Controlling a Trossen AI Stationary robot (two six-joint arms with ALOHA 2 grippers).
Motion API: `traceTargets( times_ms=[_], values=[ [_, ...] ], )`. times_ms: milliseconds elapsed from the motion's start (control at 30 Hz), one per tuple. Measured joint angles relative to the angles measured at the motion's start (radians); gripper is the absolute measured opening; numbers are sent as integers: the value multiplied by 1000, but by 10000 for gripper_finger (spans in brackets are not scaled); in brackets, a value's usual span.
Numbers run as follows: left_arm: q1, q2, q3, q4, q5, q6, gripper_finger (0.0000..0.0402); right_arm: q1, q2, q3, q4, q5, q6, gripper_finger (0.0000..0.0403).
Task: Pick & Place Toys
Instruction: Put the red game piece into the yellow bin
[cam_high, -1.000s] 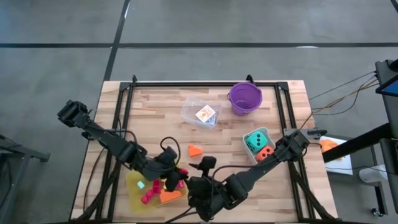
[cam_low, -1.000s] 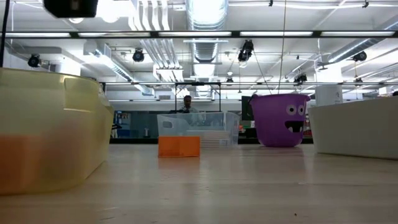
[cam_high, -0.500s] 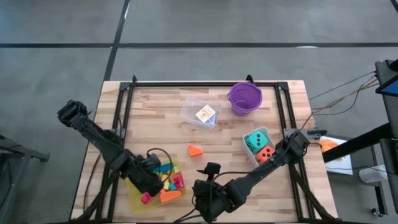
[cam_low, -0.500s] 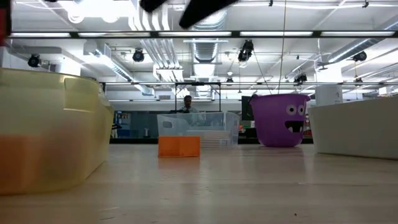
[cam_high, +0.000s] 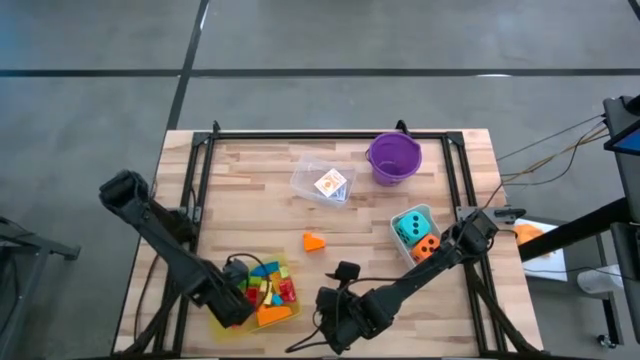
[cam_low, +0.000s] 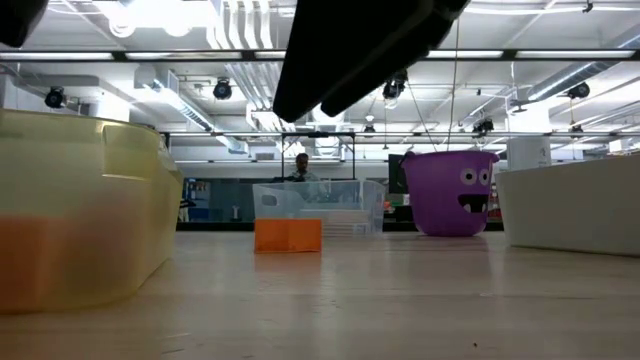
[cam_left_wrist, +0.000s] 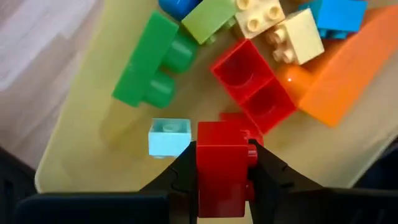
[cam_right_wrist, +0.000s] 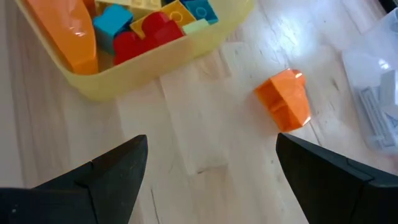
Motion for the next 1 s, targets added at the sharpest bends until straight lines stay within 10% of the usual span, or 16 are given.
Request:
traceTargets(
  times_ms=[1000],
  values=[
    [43,237,-27,101,-11,130,79,-4,0,30,3,-12,-116,351]
  ],
)
